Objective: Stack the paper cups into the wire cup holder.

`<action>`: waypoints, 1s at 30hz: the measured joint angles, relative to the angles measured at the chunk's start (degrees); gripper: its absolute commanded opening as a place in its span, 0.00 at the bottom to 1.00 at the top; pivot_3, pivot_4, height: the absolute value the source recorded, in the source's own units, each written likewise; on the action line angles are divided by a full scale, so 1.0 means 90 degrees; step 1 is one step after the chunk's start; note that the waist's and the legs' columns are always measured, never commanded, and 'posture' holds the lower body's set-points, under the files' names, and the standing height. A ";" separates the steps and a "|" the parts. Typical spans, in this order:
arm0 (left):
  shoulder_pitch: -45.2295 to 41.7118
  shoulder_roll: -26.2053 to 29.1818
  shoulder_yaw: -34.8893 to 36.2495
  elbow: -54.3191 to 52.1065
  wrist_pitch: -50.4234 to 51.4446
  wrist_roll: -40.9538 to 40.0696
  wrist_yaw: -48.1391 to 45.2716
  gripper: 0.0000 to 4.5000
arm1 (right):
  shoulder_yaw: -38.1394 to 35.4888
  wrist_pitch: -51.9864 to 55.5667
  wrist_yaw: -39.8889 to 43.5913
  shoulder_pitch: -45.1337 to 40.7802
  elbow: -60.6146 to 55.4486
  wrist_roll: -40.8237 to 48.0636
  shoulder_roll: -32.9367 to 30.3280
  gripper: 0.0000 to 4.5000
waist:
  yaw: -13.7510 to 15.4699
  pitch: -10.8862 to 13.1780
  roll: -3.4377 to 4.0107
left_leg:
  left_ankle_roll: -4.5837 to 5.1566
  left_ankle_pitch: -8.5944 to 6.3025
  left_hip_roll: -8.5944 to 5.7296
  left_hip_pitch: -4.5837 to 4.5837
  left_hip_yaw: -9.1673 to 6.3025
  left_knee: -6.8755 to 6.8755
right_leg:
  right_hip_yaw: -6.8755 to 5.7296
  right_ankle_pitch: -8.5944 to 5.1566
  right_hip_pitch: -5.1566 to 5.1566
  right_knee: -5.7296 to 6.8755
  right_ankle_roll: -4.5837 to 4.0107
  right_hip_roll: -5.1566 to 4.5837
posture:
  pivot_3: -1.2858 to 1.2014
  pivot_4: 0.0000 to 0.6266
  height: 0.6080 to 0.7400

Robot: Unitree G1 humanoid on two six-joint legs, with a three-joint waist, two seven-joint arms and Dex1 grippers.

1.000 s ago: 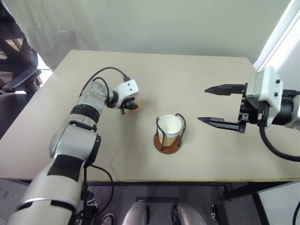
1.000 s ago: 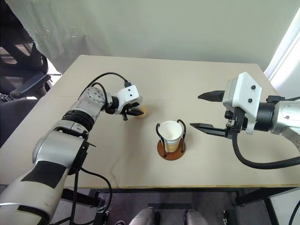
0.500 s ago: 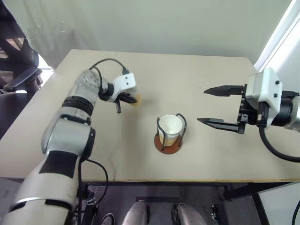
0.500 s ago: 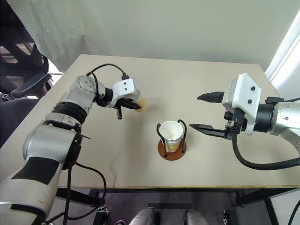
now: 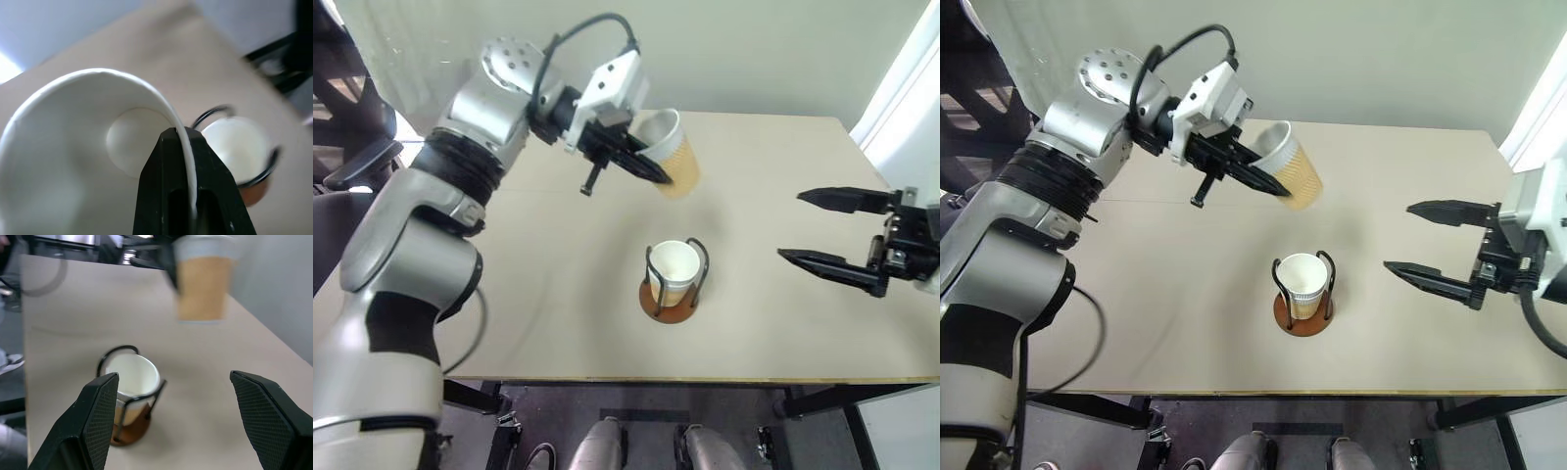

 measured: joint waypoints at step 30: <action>-0.0493 -0.0848 -0.3020 0.0801 -0.0928 -0.1065 -0.0002 0.01 | -0.2094 0.0070 -0.0544 0.2458 -0.1445 0.0573 0.0667 0.84 | 0.0031 0.0007 0.0005 | 0.0024 -0.0008 -0.0027 0.0046 0.0003 0.0013 | 0.0005 0.0009 0.0073 -0.0018 0.0037 -0.0010 | 0.52 0.24 1.00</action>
